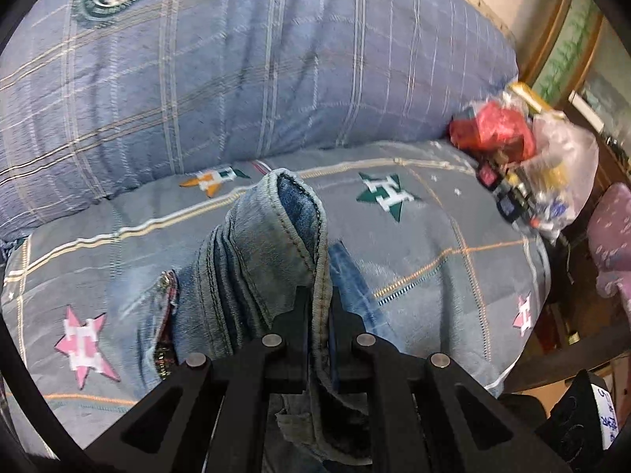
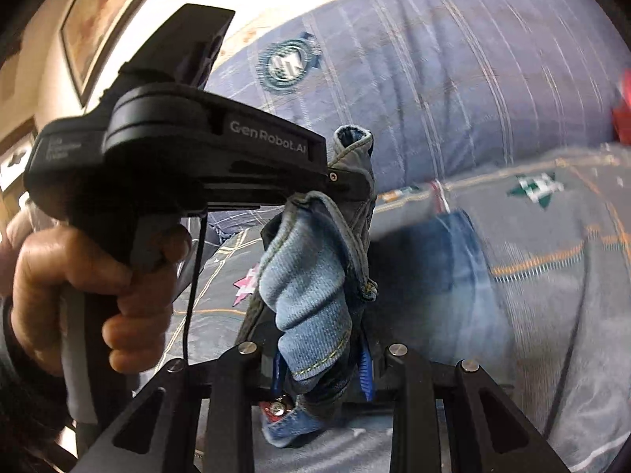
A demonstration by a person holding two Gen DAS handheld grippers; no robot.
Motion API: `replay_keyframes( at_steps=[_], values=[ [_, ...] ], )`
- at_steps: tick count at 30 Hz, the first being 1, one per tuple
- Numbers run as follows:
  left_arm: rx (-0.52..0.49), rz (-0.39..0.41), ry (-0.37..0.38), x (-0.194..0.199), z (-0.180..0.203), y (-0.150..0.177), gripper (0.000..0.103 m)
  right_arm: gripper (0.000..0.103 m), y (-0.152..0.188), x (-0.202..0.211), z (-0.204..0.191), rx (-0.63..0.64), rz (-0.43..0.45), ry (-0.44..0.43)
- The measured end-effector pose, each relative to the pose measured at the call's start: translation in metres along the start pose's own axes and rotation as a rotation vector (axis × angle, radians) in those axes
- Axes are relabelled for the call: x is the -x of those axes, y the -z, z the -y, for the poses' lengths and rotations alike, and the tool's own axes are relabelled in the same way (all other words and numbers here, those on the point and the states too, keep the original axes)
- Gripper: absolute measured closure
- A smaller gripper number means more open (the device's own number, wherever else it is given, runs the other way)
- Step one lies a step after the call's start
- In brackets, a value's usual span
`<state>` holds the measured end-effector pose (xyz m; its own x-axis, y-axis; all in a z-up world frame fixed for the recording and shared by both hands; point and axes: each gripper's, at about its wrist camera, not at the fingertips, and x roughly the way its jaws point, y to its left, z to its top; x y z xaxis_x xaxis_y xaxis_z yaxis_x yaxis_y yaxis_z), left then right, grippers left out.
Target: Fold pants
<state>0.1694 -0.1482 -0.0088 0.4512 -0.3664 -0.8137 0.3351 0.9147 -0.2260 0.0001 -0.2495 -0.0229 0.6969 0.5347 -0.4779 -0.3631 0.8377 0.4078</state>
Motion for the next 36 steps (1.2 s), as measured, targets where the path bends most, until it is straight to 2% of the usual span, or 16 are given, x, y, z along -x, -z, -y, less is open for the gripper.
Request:
replay_keyframes(
  at_steps=[6,10,14,17,18,22,24,29,32,34,36],
  values=[
    [-0.038,-0.063,-0.015,-0.039,0.013,0.001,0.094,0.073,0.009,-0.008,0.035,-0.127,-0.026,-0.008],
    [-0.068,-0.107,-0.032,-0.064,0.019,0.005,0.089,0.072,0.016,-0.017,0.062,-0.264,-0.059,-0.023],
    [-0.084,-0.107,-0.010,-0.064,0.023,0.008,0.080,0.056,0.021,-0.019,0.075,-0.322,-0.072,0.004],
    [-0.074,-0.090,0.054,-0.042,0.018,0.005,0.079,0.038,0.019,-0.012,0.073,-0.307,-0.062,0.034],
    [-0.075,-0.077,0.065,-0.034,0.016,0.004,0.079,0.035,0.017,-0.009,0.071,-0.292,-0.056,0.052],
    [-0.069,-0.004,0.083,0.010,-0.001,0.007,0.070,0.034,0.011,0.001,0.067,-0.259,-0.058,0.102],
    [-0.056,0.020,0.083,0.028,-0.014,0.016,0.070,0.034,0.008,0.013,0.068,-0.247,-0.046,0.143],
    [-0.001,0.048,0.013,0.050,-0.056,0.056,0.070,0.034,-0.004,0.038,0.059,-0.181,0.002,0.172],
    [0.066,0.046,0.018,0.053,-0.075,0.085,0.070,0.034,-0.014,0.042,0.048,-0.129,0.010,0.136],
    [0.103,0.040,0.027,0.050,-0.082,0.101,0.070,0.034,-0.022,0.032,0.044,-0.116,-0.010,0.091],
    [0.127,0.031,0.037,0.047,-0.085,0.111,0.070,0.034,-0.028,0.014,0.042,-0.106,-0.040,0.082]
  ],
)
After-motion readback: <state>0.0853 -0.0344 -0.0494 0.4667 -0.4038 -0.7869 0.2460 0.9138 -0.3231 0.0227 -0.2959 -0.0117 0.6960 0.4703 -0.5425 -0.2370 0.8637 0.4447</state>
